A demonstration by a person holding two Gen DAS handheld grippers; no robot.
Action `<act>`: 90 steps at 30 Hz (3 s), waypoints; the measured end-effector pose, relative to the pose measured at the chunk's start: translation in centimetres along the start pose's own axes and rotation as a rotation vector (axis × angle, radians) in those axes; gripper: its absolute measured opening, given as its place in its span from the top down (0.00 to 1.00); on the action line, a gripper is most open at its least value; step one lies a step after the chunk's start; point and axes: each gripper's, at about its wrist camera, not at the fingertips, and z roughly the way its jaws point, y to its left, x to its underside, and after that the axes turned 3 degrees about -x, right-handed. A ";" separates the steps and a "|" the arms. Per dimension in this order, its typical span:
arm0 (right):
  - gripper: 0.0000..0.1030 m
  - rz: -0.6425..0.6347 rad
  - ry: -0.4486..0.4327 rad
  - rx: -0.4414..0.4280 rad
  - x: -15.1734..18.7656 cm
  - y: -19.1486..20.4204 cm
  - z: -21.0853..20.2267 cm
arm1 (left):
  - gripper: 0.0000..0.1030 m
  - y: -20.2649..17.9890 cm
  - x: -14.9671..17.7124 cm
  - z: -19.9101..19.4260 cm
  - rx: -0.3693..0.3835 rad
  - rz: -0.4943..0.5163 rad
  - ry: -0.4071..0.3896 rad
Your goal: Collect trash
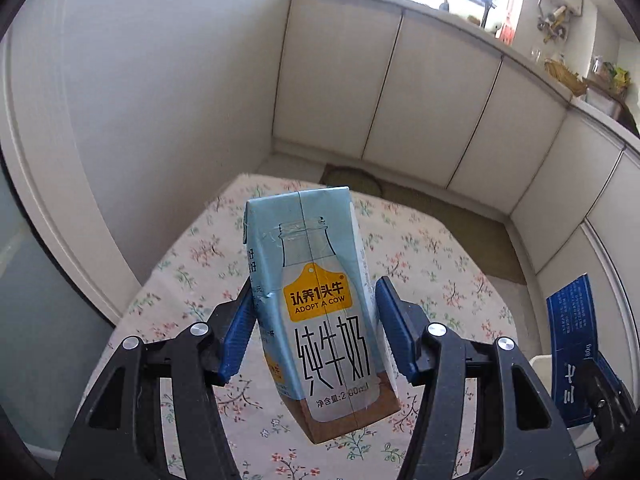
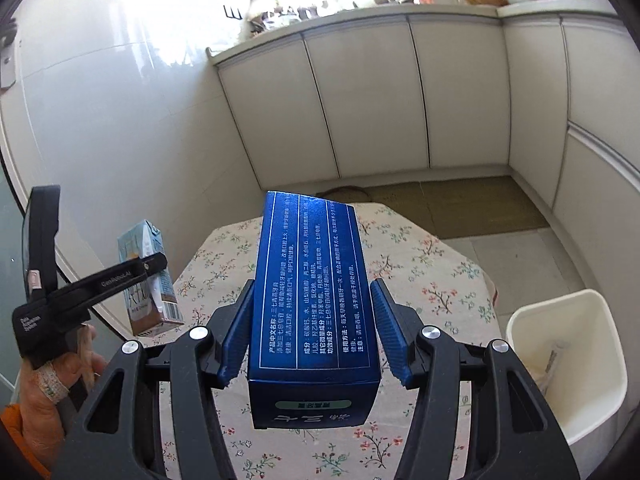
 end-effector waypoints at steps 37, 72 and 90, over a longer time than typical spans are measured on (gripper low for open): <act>0.38 0.131 -0.059 0.671 1.0 -20.6 -8.5 | 0.45 -20.4 3.8 -6.6 0.415 0.207 -0.214; 0.07 0.215 -0.145 0.885 4.2 -26.4 -17.7 | 0.08 -34.0 12.6 -3.0 0.529 0.481 0.051; 0.06 0.195 -0.243 0.674 3.1 -18.2 -17.6 | 0.07 -24.4 9.7 -8.6 0.260 0.398 -0.150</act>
